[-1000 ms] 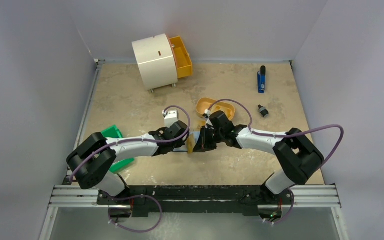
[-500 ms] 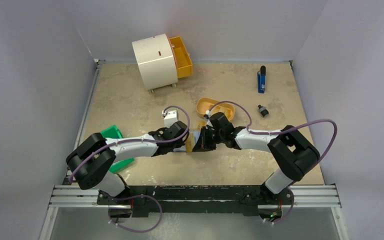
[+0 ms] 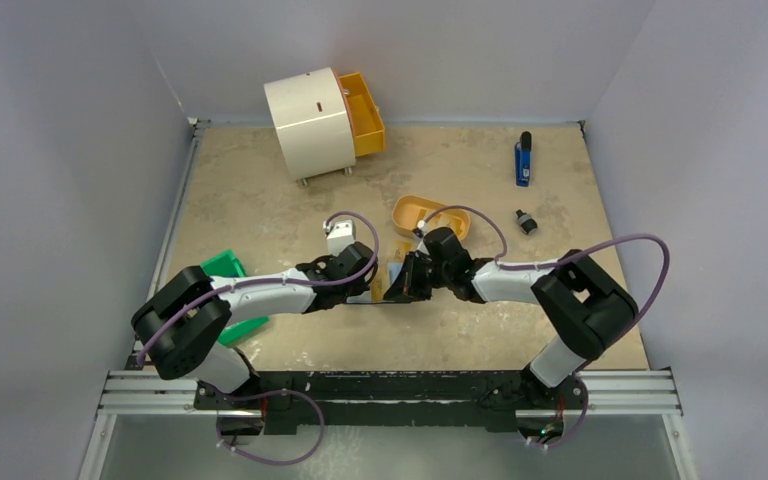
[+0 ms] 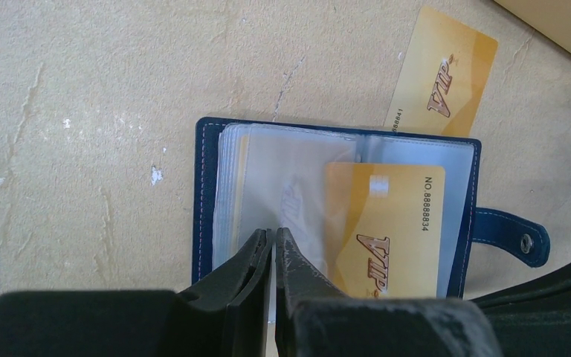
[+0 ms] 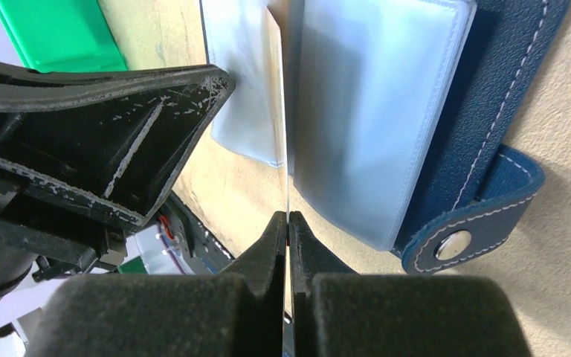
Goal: Put the credit cards into the card holder
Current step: Insert the credit card into the card holder.
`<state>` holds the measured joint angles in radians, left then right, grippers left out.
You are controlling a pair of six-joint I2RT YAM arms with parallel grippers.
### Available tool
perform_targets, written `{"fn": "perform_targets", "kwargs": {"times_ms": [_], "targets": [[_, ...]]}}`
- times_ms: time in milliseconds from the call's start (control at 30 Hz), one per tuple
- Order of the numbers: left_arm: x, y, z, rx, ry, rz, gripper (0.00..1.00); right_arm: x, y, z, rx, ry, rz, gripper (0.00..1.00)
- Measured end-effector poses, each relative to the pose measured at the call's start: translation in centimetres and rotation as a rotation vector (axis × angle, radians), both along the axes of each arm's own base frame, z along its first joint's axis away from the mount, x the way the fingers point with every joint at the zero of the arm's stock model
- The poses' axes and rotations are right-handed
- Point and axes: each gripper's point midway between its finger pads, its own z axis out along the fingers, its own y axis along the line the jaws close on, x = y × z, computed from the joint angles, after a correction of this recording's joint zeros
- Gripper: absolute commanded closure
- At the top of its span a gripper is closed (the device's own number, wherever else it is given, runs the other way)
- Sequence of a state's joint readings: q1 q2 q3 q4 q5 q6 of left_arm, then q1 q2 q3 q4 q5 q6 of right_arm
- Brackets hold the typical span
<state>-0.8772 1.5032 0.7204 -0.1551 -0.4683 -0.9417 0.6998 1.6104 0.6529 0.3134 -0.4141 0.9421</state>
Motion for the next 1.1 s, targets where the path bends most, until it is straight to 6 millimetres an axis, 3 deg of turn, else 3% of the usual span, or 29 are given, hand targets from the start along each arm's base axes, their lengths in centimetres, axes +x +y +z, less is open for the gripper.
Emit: {"fn": "perform_targets", "kwargs": {"times_ms": [1100], "targets": [[-0.2,0.4,-0.1,0.0,0.002,0.005,0.94,0.6,1.0,-0.7,0.111,0.062,-0.067,1.0]]}}
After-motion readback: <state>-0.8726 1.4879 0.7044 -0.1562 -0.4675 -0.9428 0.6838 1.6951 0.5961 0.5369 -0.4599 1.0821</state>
